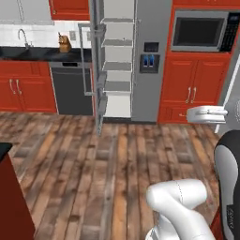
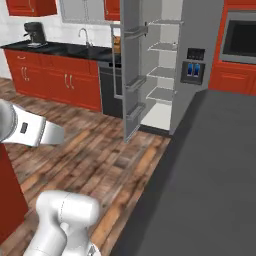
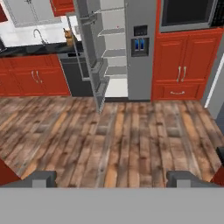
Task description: Take the cupcake and cake from the fridge and place them on the empty tray on the dining counter.
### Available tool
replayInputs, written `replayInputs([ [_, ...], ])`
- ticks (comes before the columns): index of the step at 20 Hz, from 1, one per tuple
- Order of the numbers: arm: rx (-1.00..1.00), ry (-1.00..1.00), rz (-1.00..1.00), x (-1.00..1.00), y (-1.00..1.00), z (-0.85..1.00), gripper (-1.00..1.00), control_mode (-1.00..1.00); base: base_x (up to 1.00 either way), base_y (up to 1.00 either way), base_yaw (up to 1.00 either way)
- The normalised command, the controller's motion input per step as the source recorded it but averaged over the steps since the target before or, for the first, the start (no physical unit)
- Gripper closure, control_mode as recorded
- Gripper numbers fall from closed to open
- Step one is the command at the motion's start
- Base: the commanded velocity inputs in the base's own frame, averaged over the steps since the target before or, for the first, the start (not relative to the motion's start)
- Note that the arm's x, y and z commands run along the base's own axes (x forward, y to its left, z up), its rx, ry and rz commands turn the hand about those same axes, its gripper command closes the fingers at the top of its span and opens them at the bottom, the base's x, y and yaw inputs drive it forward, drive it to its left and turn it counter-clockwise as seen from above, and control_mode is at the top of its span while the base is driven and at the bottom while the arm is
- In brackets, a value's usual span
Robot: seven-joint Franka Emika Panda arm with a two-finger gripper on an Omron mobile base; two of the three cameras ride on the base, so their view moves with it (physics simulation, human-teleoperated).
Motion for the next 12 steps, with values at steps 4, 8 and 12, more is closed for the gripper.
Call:
replayInputs([
  [4,0.0,0.0,0.0,0.0,0.0,0.0,-1.0,1.0,1.0,0.14,-0.53],
  [8,0.0,0.0,0.0,0.0,0.0,0.0,-1.0,1.0,1.0,0.28,-0.48],
  [12,0.0,0.0,0.0,0.0,0.0,0.0,-1.0,1.0,1.0,0.6,-0.38],
])
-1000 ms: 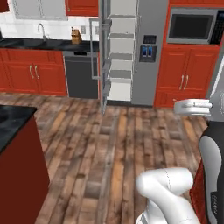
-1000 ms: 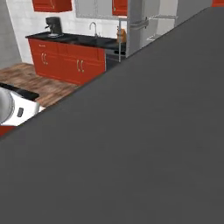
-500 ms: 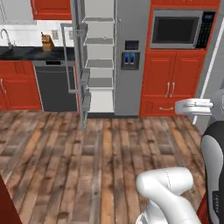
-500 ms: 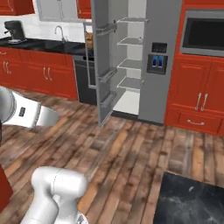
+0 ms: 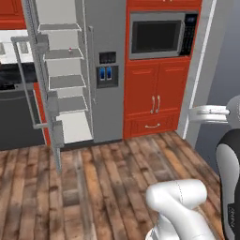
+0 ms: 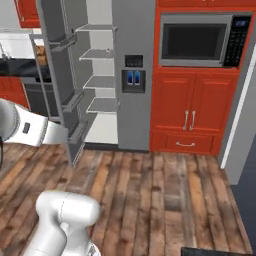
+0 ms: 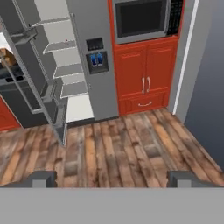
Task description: Take the cupcake and cake from the fridge and place them on the empty tray on the dining counter.
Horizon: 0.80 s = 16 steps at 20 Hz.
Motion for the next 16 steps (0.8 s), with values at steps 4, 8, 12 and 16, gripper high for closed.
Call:
replayInputs([
  [4,0.0,0.0,0.0,0.0,0.0,0.0,-1.0,1.0,1.0,0.72,-0.37],
  [8,0.0,0.0,0.0,0.0,0.0,0.0,-1.0,1.0,1.0,0.76,-0.3],
  [12,0.0,0.0,0.0,0.0,0.0,0.0,-1.0,1.0,1.0,0.69,-0.22],
  [16,0.0,0.0,0.0,0.0,0.0,0.0,-1.0,1.0,1.0,0.68,-0.08],
])
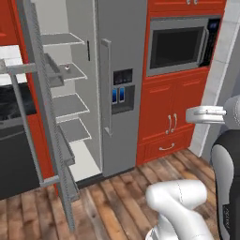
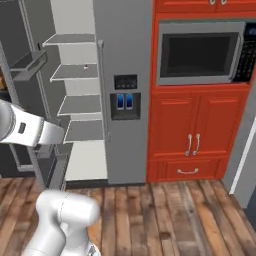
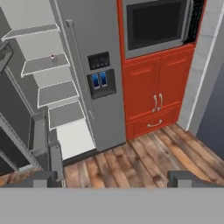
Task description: Take the cupcake and cake from the fridge and place them on the empty tray on the dining counter.
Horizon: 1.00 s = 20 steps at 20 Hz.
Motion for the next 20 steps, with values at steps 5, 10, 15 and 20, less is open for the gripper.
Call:
replayInputs([
  [5,0.0,0.0,0.0,0.0,0.0,0.0,-1.0,1.0,1.0,0.45,0.02],
  [10,0.0,0.0,0.0,0.0,0.0,0.0,-1.0,1.0,0.7,-0.25,0.22],
  [15,0.0,0.0,0.0,0.0,0.0,0.0,-1.0,1.0,0.81,0.06,0.26],
  [20,0.0,0.0,0.0,0.0,0.0,0.0,-1.0,1.0,0.87,0.14,0.28],
])
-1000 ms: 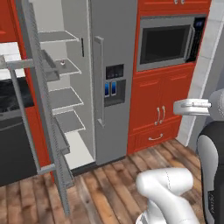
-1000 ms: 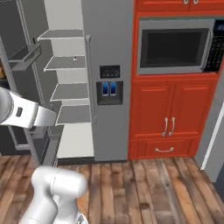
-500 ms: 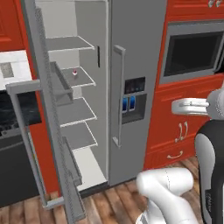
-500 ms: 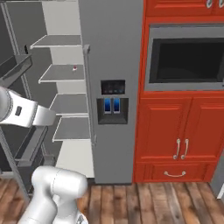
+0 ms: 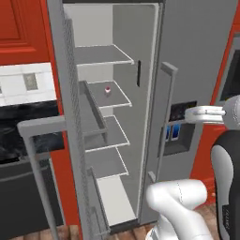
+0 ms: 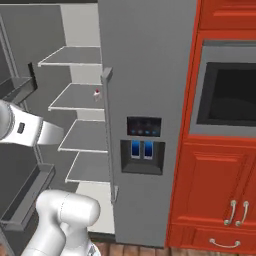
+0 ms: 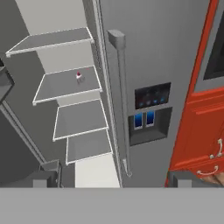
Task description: Take the cupcake and cake from the fridge and place them on the empty tray on the dining counter.
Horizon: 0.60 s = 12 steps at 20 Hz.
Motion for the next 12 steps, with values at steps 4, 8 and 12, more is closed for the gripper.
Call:
replayInputs([
  [4,0.0,0.0,0.0,0.0,0.0,0.0,-1.0,1.0,0.9,-0.14,0.35],
  [8,0.0,0.0,0.0,0.0,0.0,0.0,-1.0,1.0,1.0,0.0,0.37],
  [12,0.0,0.0,0.0,0.0,0.0,0.0,-1.0,1.0,1.0,0.0,0.4],
])
